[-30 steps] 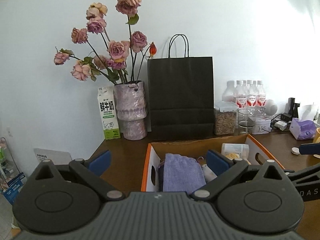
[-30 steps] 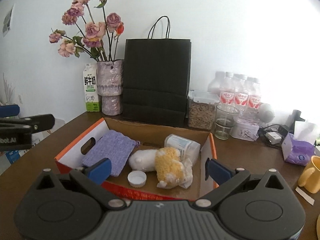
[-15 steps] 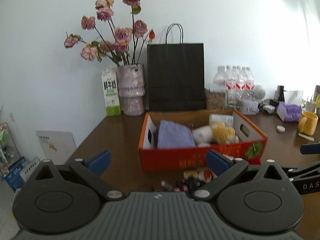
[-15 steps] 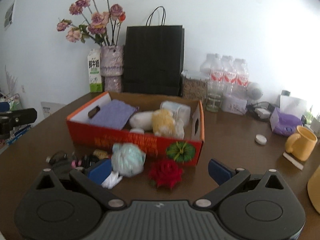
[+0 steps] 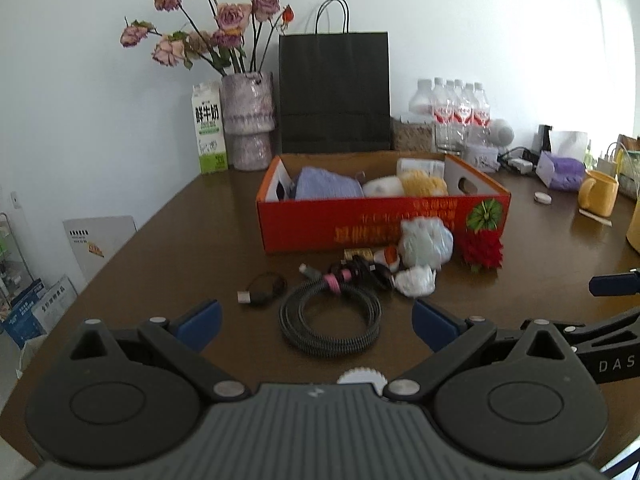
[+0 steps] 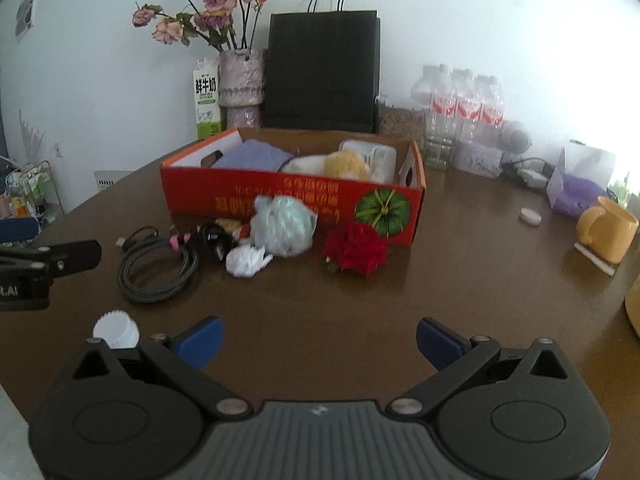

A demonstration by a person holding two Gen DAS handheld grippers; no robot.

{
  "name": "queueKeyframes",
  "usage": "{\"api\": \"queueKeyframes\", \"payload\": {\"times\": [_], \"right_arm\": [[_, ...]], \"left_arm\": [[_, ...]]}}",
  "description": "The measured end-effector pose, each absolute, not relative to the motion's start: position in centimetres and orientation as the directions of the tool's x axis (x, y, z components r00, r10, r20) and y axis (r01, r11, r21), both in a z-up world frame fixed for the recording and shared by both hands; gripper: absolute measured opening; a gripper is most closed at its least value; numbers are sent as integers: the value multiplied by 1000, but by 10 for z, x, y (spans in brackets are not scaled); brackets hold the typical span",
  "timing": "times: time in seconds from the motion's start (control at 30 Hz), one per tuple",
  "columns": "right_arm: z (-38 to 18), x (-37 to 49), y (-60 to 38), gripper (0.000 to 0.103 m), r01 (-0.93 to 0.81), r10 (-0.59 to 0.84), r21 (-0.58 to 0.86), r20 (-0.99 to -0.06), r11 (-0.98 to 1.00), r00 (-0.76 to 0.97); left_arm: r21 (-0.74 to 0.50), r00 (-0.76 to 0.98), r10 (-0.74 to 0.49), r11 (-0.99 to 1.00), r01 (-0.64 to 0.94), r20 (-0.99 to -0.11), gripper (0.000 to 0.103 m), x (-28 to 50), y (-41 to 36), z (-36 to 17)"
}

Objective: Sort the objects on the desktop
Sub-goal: 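Lower the left tool onto the white ridged cap and close on it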

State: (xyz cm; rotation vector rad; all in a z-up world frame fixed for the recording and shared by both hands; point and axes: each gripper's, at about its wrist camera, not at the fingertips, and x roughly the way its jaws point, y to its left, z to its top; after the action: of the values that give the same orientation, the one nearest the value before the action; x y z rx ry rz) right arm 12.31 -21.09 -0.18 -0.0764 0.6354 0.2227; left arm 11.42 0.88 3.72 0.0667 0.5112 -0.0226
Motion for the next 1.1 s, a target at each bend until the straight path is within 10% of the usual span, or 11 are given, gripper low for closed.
{"api": "queueKeyframes", "payload": {"times": [0.6,1.1], "right_arm": [[-30,114,-214,103,-214,186,37,-651,976,736],[-36,119,-213,103,-220,198,51,-663,974,722]], "left_arm": [[40,821,-10,998,40,-571,102,110,7,2],[16,784,-51,997,78,-618,48,119,1,-15]]}}
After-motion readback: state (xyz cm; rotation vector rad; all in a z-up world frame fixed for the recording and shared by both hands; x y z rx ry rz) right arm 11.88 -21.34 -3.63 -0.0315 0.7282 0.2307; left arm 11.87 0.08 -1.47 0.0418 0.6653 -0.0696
